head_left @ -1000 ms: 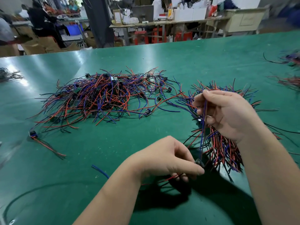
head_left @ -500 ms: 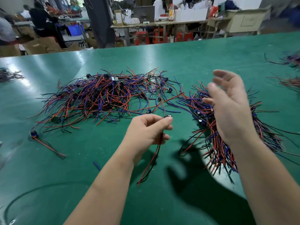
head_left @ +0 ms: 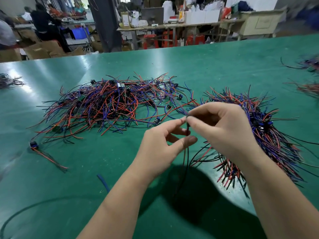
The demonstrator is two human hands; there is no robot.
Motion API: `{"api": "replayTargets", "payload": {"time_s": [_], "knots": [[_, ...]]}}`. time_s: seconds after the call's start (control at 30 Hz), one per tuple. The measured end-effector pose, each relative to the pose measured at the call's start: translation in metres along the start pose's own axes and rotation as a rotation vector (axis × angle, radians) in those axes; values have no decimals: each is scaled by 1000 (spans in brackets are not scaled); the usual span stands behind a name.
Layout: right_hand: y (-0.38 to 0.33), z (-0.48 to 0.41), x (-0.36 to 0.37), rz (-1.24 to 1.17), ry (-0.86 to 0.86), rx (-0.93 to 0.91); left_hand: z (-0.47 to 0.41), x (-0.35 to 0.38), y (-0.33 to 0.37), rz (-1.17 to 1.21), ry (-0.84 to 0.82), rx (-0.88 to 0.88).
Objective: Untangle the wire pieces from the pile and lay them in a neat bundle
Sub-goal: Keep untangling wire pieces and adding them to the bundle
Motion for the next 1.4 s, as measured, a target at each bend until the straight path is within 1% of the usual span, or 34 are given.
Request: {"api": "replayTargets", "payload": {"time_s": [0.03,0.1,0.13,0.2,0.27,0.37,0.43,0.5,0.57,0.63,0.77,0.83,0.87,0.9,0.97,1.0,1.07,1.13,1.2,1.23,1.3,1.33,1.4], "knots": [[-1,-1,-8,-42,85,-2,1,2,-1,-102,-21,24],[0,-4,-27,-109,267,9,2,5,-4,-381,-71,85],[1,-5,-37,-98,346,9,2,5,-8,-533,-81,102],[5,-8,-55,18,467,17,0,2,-22,-760,-61,39],[10,-9,-68,130,540,52,-4,-2,-40,-876,-18,-101],[20,-13,-74,313,529,122,-11,-4,-62,-971,-3,-277],[24,-14,-70,420,485,152,-13,-5,-74,-997,-22,-345],[23,-14,-63,423,436,162,-13,-5,-80,-1036,-60,-379],[18,-13,-54,401,400,133,-13,-5,-81,-1071,-73,-393],[14,-12,-43,371,361,96,-13,-5,-79,-1077,-32,-383],[13,-9,-26,316,284,76,-14,-18,-63,-1070,148,-244],[12,-8,-22,261,261,76,-15,-25,-59,-1040,202,-219],[13,-7,-21,230,249,82,-15,-28,-58,-995,224,-206],[14,-7,-19,193,231,99,-14,-30,-56,-896,264,-177],[19,-7,-13,60,159,176,-12,-33,-47,-602,376,-91],[22,-7,-8,-36,105,232,-10,-35,-40,-478,432,-26],[28,-4,6,-207,-48,366,-6,-38,-22,-317,514,87],[32,1,21,-277,-202,472,-4,-39,-12,-122,554,118],[33,4,30,-347,-274,515,-3,-38,-6,131,556,68],[33,5,33,-402,-276,517,-4,-36,-5,281,541,22],[28,3,33,-531,-251,491,-5,-28,-4,614,449,-88],[25,1,31,-598,-234,466,-5,-24,-3,729,385,-146],[20,-2,25,-700,-195,406,-4,-14,-1,810,262,-251]]}}
Point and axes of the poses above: each hand's wrist, its own z-axis away from the middle knuckle, its own x-axis out of the palm, y = z × x, the point moved 6 cm from there along -z, towards the middle knuckle, and after that the axes turned 4 degrees about x, right-handed, at the moved point
